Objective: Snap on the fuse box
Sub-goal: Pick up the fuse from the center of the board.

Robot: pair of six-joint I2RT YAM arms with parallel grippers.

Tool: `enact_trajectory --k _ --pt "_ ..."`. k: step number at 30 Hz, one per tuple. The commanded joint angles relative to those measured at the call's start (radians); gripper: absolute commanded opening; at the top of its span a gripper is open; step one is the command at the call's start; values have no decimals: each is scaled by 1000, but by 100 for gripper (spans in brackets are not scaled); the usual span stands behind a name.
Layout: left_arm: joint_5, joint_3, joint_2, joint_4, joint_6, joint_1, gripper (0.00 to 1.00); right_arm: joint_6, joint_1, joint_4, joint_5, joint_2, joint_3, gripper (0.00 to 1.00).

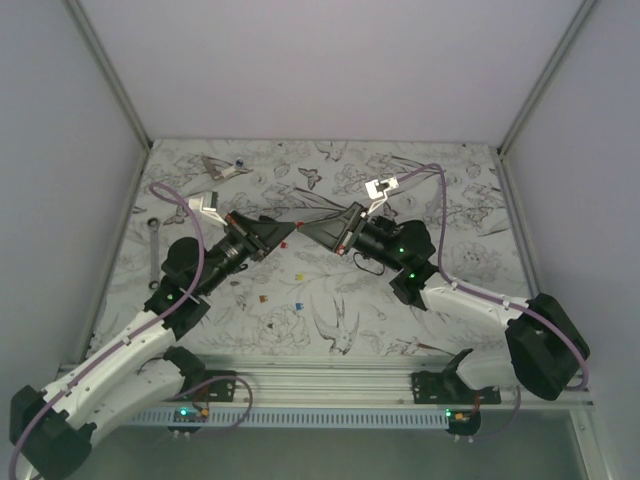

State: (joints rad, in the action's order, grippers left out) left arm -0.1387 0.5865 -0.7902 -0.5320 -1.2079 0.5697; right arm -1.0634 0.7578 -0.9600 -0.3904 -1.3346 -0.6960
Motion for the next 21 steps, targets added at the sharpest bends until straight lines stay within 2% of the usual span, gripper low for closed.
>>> enact_trajectory --k 1,8,15,17,18,21 --pt "11 6 17 -46 -15 10 0 -15 3 -52 22 1 1 21" --pt "10 5 17 -46 -18 14 0 -21 1 -65 23 0 6 15" --pt "6 10 1 -45 -19 17 0 -15 0 -73 15 -5 4 0" --pt "8 9 -5 -45 -20 18 0 -6 -1 -66 15 -3 6 0" --pt "10 5 -7 -45 -19 18 1 1 -5 -56 15 -1 6 0" --pt "32 -9 -6 -43 -5 18 16 30 -30 -10 16 20 19 0"
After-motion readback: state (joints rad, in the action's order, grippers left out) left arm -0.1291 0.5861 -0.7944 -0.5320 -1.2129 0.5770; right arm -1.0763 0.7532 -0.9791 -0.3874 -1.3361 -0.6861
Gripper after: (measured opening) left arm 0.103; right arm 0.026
